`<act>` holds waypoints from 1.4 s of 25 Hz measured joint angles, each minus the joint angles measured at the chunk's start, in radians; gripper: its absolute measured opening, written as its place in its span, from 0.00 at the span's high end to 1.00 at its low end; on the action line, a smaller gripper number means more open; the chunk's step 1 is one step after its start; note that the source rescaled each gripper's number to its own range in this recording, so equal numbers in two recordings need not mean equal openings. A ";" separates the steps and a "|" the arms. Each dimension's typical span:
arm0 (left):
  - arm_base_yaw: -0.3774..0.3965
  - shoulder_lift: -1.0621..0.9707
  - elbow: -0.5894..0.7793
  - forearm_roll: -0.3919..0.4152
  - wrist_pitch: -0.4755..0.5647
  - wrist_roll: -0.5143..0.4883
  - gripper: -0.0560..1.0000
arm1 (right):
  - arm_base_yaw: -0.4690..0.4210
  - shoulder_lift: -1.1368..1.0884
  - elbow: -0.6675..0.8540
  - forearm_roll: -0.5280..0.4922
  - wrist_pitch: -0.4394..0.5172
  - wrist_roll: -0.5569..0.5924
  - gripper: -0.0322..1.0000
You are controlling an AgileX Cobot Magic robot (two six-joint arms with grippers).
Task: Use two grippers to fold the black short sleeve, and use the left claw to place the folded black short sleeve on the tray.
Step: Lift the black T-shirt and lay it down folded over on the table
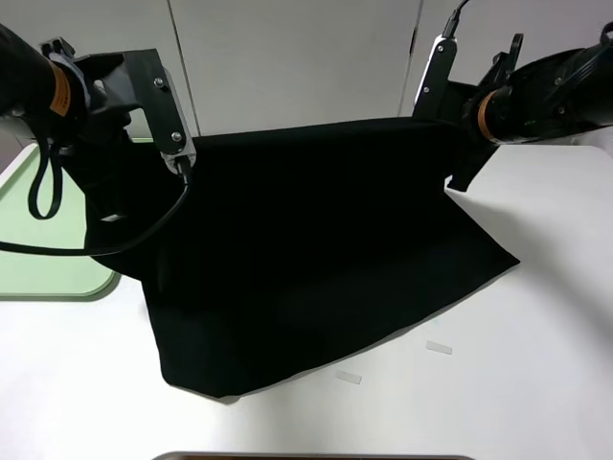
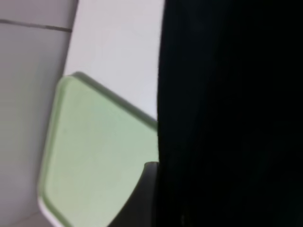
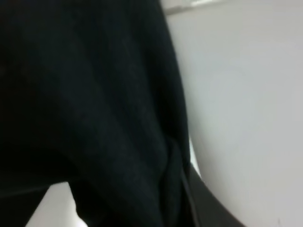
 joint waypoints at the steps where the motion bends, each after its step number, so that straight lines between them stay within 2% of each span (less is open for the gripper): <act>1: 0.001 0.000 0.000 0.017 0.001 0.007 0.95 | 0.000 0.009 -0.028 0.000 -0.005 0.002 0.96; 7: 0.058 0.000 0.000 0.060 0.009 0.019 0.95 | -0.001 0.017 -0.169 -0.001 -0.109 0.006 0.96; 11: 0.069 0.000 0.000 0.063 0.033 0.029 0.95 | -0.004 0.031 -0.180 -0.006 -0.181 0.006 0.96; 16: 0.069 0.000 0.000 -0.013 0.039 0.117 0.95 | -0.009 0.106 -0.181 -0.008 -0.180 0.006 0.96; 19: 0.069 0.006 0.000 -0.110 0.064 0.234 0.95 | -0.009 0.145 -0.181 -0.011 -0.158 -0.036 0.96; 24: 0.069 0.017 0.000 -0.330 0.110 0.481 0.95 | -0.017 0.167 -0.181 0.036 -0.153 -0.273 0.96; 29: 0.069 0.017 -0.005 -0.496 0.150 0.708 0.95 | -0.039 0.167 -0.173 0.263 -0.166 -0.581 0.96; 35: 0.069 0.017 0.001 -0.617 0.187 0.887 0.95 | -0.052 0.178 -0.118 0.586 -0.119 -1.080 0.96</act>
